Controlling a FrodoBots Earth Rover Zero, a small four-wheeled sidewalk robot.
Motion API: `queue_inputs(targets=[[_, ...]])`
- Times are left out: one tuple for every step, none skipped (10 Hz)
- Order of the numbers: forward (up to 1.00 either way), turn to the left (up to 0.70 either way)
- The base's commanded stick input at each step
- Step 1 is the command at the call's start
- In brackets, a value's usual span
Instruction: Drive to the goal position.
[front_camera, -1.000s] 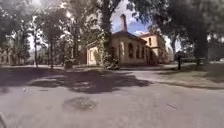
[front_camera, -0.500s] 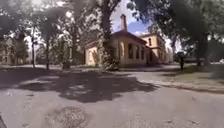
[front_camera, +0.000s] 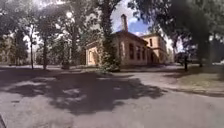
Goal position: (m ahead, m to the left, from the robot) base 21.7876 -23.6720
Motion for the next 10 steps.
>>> queue_inputs(targets=[[0.85,0.01],[0.85,0.01],[0.85,0.01],[0.85,0.01],[0.85,0.01],[0.85,-0.15],[0.85,-0.33],[0.85,-0.33],[0.85,-0.33],[0.85,-0.33]])
